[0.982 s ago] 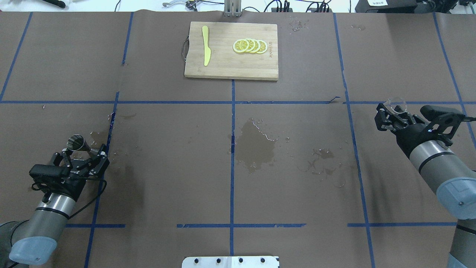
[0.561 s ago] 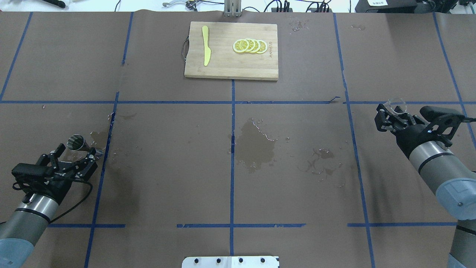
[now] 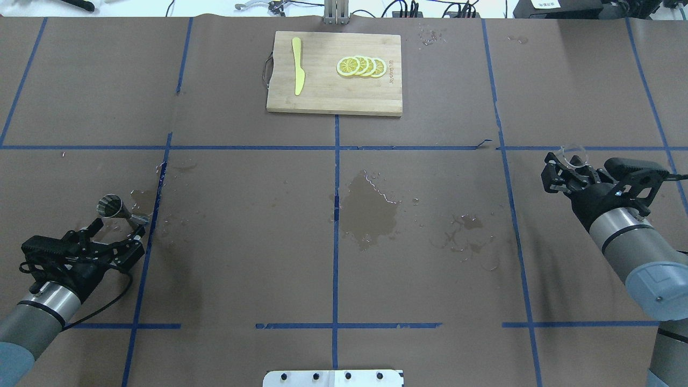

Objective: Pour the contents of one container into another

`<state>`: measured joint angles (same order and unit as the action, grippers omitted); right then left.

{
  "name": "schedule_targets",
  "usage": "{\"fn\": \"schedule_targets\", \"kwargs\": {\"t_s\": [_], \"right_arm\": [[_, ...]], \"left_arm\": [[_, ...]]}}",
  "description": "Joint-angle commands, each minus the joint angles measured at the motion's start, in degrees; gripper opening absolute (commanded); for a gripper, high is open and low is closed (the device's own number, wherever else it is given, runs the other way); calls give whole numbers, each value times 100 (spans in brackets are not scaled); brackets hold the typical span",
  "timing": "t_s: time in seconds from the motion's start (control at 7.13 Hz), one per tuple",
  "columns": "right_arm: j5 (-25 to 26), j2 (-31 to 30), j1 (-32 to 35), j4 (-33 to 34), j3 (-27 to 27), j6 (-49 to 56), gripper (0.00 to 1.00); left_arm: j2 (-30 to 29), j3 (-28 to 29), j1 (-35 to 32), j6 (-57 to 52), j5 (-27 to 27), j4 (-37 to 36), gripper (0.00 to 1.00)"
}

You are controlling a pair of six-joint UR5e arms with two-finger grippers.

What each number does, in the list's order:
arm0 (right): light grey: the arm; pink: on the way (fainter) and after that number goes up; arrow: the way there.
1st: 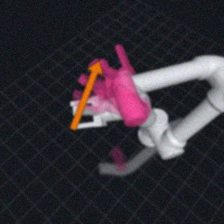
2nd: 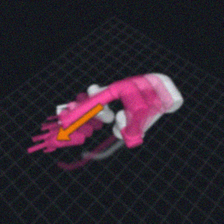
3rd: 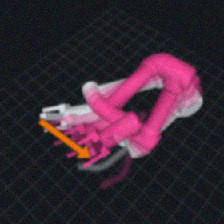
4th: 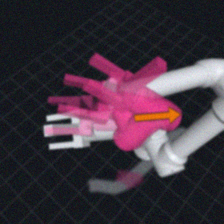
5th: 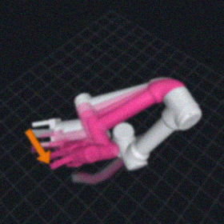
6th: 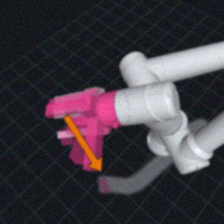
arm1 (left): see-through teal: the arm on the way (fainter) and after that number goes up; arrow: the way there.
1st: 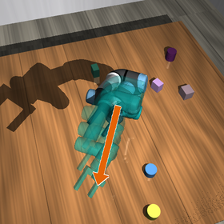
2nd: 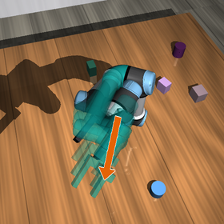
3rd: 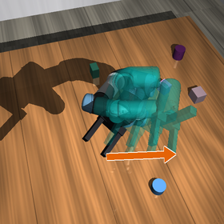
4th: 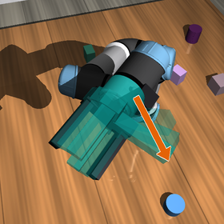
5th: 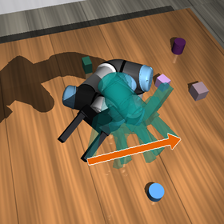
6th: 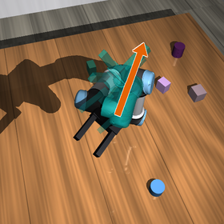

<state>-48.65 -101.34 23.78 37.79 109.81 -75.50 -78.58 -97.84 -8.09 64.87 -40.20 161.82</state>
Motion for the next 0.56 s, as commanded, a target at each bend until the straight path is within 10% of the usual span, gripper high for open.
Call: {"fn": "schedule_targets", "kwargs": {"t_s": [0.0,0.42], "right_arm": [[83,0,-48,0,-29,0,0],[556,0,-399,0,-327,-79,0]], "left_arm": [[673,-828,0,-9,-644,-19,100],[1062,-1393,-53,-158,-1567,-19,100]]}}
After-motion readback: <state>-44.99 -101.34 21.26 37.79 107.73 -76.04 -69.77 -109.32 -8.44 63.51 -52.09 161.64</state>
